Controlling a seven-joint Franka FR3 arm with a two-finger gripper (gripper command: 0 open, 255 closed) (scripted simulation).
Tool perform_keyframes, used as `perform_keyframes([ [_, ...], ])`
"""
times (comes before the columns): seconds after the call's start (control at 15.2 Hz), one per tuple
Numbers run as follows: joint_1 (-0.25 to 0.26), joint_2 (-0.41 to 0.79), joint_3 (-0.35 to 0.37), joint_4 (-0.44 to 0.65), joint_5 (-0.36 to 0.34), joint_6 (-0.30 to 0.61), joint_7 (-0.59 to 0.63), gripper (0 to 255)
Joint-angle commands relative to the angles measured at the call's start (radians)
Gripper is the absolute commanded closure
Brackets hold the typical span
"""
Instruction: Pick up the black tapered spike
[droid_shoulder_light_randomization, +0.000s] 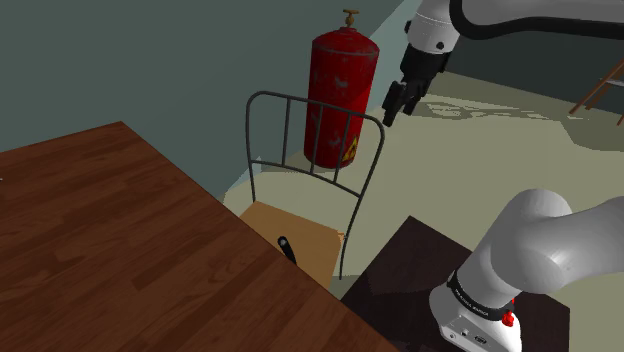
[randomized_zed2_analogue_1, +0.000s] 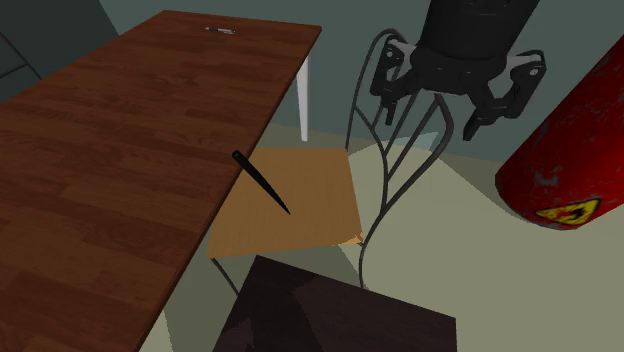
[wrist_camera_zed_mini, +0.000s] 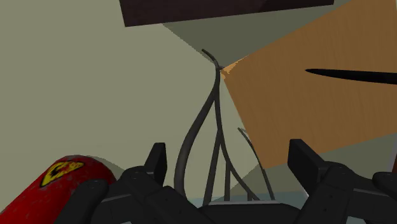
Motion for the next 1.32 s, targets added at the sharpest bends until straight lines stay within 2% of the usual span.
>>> perform_keyframes([
  [0.0,0.0,0.0,0.0,0.0,0.0,0.0,0.0,0],
  [0.59,0.055,0.065,0.251,-0.044,0.052,0.083,0.26,0],
  [0.92,0.07,0.161,0.393,-0.02,0.062,0.129,0.411,0],
  [1.25,0.065,0.298,0.54,0.039,0.038,0.168,0.574,0],
])
